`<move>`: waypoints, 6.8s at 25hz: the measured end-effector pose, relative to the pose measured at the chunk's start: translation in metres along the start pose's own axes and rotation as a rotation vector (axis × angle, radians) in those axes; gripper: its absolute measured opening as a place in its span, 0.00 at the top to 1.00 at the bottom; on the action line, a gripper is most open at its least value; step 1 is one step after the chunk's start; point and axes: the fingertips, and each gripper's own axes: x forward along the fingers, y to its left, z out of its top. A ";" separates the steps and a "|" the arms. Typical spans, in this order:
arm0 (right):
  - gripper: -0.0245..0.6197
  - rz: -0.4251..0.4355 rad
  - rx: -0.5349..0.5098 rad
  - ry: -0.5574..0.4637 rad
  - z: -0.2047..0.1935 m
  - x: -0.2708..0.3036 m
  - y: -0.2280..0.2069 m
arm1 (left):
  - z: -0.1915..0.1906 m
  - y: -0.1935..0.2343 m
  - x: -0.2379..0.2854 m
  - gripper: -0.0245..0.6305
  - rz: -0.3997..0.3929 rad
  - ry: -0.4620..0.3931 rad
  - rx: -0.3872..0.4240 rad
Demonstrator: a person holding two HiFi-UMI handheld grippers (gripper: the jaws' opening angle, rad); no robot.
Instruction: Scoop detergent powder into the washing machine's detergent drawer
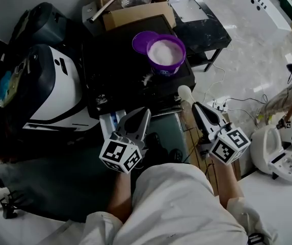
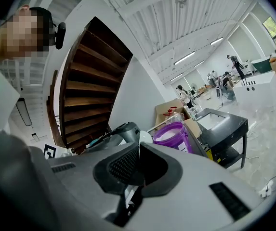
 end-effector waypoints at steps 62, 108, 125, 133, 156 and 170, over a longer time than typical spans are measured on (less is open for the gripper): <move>0.94 -0.275 -0.291 0.254 0.046 0.186 -0.107 | 0.037 0.102 0.132 0.93 -0.142 0.050 -0.090; 0.95 -0.250 -0.405 0.611 -0.001 0.220 -0.120 | 0.027 0.110 0.138 0.93 -0.114 0.067 -0.097; 0.95 -0.154 -0.345 0.669 -0.011 0.220 -0.112 | 0.027 0.106 0.136 0.93 -0.122 0.066 -0.092; 0.95 -0.109 -0.315 0.696 -0.015 0.219 -0.101 | 0.028 0.106 0.133 0.93 -0.123 0.065 -0.091; 0.94 -0.051 -0.008 0.586 -0.015 0.205 -0.080 | 0.032 0.107 0.125 0.93 -0.129 0.055 -0.086; 0.95 -0.115 0.250 0.395 -0.003 0.193 -0.087 | 0.033 0.103 0.110 0.93 -0.169 0.054 -0.072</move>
